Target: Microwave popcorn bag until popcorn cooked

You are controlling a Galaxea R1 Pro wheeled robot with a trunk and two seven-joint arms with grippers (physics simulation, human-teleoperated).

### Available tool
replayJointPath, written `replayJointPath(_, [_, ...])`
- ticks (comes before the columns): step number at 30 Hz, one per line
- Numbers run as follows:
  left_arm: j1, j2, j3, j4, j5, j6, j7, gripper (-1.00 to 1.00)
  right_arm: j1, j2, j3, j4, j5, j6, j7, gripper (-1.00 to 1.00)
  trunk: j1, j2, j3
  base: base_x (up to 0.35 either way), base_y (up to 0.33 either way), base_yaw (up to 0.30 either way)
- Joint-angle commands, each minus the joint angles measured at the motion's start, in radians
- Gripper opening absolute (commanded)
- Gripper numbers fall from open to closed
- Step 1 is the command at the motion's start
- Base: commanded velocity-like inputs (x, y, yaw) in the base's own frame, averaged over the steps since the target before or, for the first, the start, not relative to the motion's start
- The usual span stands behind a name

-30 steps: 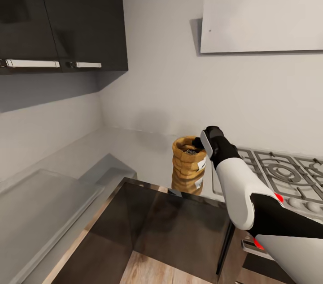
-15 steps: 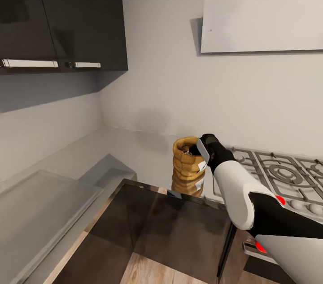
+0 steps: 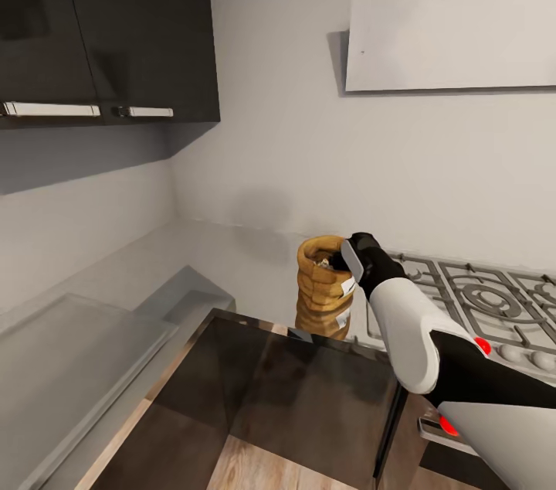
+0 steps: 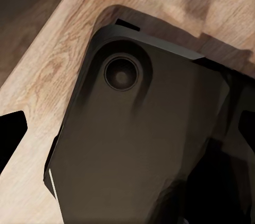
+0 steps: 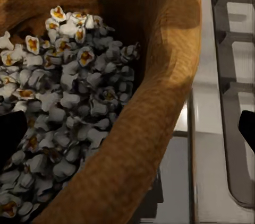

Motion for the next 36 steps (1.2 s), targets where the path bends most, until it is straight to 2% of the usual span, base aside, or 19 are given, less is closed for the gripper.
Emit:
replayJointPath(1, [0.000, 0.000, -0.001, -0.001, 0.004, -0.002, 0.001, 1.00, 0.000, 0.001, -0.009, -0.001, 0.009, 0.007, 0.001, 1.00, 0.000, -0.001, -0.001, 0.000, 0.000, 0.000])
replayJointPath(17, [0.000, 0.000, -0.001, -0.001, 0.006, -0.002, 0.001, 1.00, -0.001, 0.001, -0.013, 0.002, 0.007, 0.008, 0.001, 1.00, 0.000, -0.001, -0.001, 0.000, 0.000, 0.000])
replayJointPath(18, [0.000, 0.000, -0.001, -0.001, 0.006, -0.002, 0.001, 1.00, -0.001, 0.001, -0.013, 0.002, 0.007, 0.005, 0.001, -1.00, 0.000, -0.001, -0.001, 0.000, 0.000, 0.000])
replayJointPath(36, [0.000, 0.000, -0.001, -0.001, 0.006, -0.002, 0.002, 1.00, -0.002, 0.001, -0.014, -0.002, 0.010, 0.017, 0.000, -1.00, 0.000, -0.001, -0.001, 0.000, 0.000, 0.000])
